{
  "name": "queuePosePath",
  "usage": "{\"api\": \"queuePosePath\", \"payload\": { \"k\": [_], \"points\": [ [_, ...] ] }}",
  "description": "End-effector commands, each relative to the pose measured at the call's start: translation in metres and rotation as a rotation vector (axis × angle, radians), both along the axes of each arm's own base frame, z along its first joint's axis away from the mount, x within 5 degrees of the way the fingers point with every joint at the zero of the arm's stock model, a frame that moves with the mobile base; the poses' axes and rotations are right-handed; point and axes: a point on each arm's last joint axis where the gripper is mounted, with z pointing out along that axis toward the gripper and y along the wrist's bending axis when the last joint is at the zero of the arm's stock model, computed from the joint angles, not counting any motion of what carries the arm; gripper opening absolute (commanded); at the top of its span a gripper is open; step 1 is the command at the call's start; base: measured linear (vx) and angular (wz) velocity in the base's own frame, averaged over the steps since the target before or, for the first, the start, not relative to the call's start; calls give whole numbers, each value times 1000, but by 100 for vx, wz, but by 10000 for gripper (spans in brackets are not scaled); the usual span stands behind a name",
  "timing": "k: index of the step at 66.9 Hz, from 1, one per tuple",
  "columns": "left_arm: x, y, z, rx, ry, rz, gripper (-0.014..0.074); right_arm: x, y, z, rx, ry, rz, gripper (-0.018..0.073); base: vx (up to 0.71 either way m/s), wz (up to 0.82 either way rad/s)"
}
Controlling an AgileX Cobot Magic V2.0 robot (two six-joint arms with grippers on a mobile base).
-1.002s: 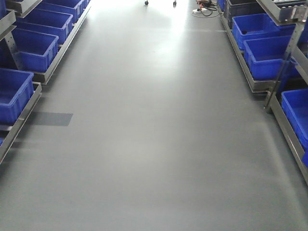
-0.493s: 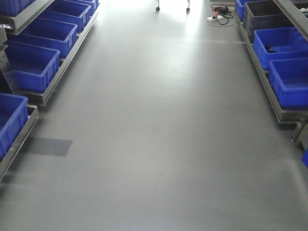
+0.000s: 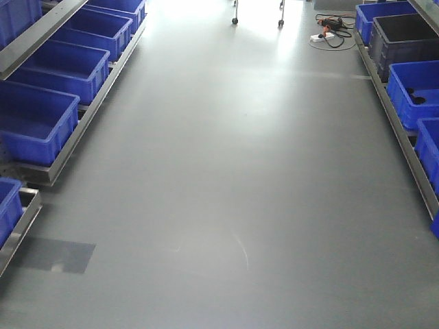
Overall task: Pour parts from conveyor to right shelf
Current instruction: 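Turn toward the shelf and position above an empty blue bin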
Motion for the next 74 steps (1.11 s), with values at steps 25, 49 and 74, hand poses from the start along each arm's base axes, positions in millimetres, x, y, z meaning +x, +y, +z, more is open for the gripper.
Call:
{"api": "queuePosePath", "payload": {
  "k": [25,49,74],
  "points": [
    [-2,0,16,-12,-103,0,-6,-1,-2,16,2,-93,-20,-9,45,6],
    [-2,0,16,-12,-103,0,-6,-1,-2,16,2,-93,-20,-9,35,64],
    [-2,0,16,-12,-103,0,-6,-1,-2,16,2,-93,-20,-9,22,82]
  ]
}}
